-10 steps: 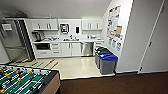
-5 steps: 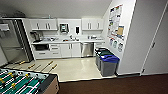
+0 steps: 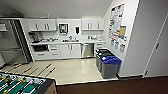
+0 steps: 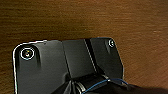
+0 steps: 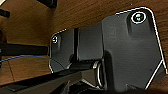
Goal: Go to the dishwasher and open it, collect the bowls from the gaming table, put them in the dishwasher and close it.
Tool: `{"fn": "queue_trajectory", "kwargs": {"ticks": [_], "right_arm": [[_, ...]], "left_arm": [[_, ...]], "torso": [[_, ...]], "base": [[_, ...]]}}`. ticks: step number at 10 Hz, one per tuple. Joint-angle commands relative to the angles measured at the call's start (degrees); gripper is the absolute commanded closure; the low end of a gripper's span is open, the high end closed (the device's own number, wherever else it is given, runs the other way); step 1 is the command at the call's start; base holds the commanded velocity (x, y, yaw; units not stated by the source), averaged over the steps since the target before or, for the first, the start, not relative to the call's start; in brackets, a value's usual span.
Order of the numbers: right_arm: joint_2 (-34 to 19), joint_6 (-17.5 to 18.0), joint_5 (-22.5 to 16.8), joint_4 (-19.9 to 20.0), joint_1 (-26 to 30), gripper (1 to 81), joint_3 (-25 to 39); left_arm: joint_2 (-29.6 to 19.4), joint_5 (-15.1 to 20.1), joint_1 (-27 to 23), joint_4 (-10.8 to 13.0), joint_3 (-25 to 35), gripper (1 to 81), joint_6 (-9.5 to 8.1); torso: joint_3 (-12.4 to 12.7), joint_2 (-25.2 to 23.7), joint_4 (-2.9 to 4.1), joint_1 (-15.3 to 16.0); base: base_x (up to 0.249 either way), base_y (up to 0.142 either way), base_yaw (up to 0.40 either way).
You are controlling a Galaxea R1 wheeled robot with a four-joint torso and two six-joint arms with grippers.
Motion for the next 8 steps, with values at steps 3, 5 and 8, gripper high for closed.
{"fn": "queue_trajectory", "kwargs": {"ticks": [3,5,8], "right_arm": [[-1.19,0.07,-2.96,0.2,3.08,1.0,1.24],[-1.19,0.07,-3.04,0.2,3.08,1.0,1.33],[-1.28,-0.02,-3.04,0.11,3.17,1.0,1.15]], "left_arm": [[-1.06,3.99,-3.66,2.57,1.53,1.0,-2.84],[-0.97,3.99,-3.66,2.57,1.53,1.0,-2.84],[-1.06,3.99,-3.66,2.57,1.53,1.0,-2.84]], "torso": [[0.0,0.0,0.0,0.0],[0.0,0.0,0.0,0.0],[0.0,0.0,0.0,0.0]], "base": [[0.184,0.0,0.0],[0.187,0.0,0.0],[0.19,0.0,0.0]]}}
